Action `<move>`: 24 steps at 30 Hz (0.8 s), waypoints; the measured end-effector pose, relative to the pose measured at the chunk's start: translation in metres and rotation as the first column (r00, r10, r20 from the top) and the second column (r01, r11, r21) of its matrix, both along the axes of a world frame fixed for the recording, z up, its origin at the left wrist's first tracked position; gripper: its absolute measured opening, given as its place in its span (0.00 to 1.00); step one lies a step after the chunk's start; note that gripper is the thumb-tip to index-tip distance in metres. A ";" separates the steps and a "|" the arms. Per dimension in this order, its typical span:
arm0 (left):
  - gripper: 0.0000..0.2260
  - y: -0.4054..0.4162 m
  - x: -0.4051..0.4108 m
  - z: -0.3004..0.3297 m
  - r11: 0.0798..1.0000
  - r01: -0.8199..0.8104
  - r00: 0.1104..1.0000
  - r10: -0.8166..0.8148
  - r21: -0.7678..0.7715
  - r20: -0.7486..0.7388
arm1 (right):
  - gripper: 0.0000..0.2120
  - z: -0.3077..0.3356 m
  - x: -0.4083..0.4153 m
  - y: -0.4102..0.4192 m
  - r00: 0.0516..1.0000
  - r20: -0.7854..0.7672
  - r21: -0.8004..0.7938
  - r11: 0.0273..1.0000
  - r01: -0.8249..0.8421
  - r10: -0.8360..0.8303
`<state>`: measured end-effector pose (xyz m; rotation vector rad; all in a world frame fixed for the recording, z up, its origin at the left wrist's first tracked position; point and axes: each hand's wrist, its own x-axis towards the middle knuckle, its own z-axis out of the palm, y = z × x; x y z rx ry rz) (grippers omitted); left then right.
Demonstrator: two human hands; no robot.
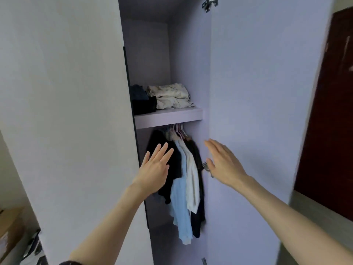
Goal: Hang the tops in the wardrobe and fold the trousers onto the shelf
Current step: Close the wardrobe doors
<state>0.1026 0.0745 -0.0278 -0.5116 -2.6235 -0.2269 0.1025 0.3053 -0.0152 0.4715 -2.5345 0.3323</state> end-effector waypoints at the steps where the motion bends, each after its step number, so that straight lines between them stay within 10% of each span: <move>1: 0.24 0.017 0.006 0.000 0.999 0.035 0.999 -0.035 -0.007 -0.014 | 0.26 0.002 0.012 0.020 0.999 -0.021 0.013 0.999 0.046 -0.046; 12: 0.25 0.196 0.039 0.004 0.966 0.242 0.968 -0.247 -0.089 -0.053 | 0.31 0.025 0.070 0.192 0.929 -0.072 -0.165 0.923 0.348 -0.363; 16: 0.25 0.238 0.032 0.001 0.966 0.229 0.968 -0.238 -0.117 -0.074 | 0.32 0.026 0.052 0.213 0.956 0.252 -0.426 0.870 0.249 -0.150; 24: 0.34 0.263 0.029 -0.012 0.996 0.087 0.988 -0.089 -0.023 -0.126 | 0.22 0.022 0.042 0.226 0.975 0.117 -0.619 0.782 -0.078 0.190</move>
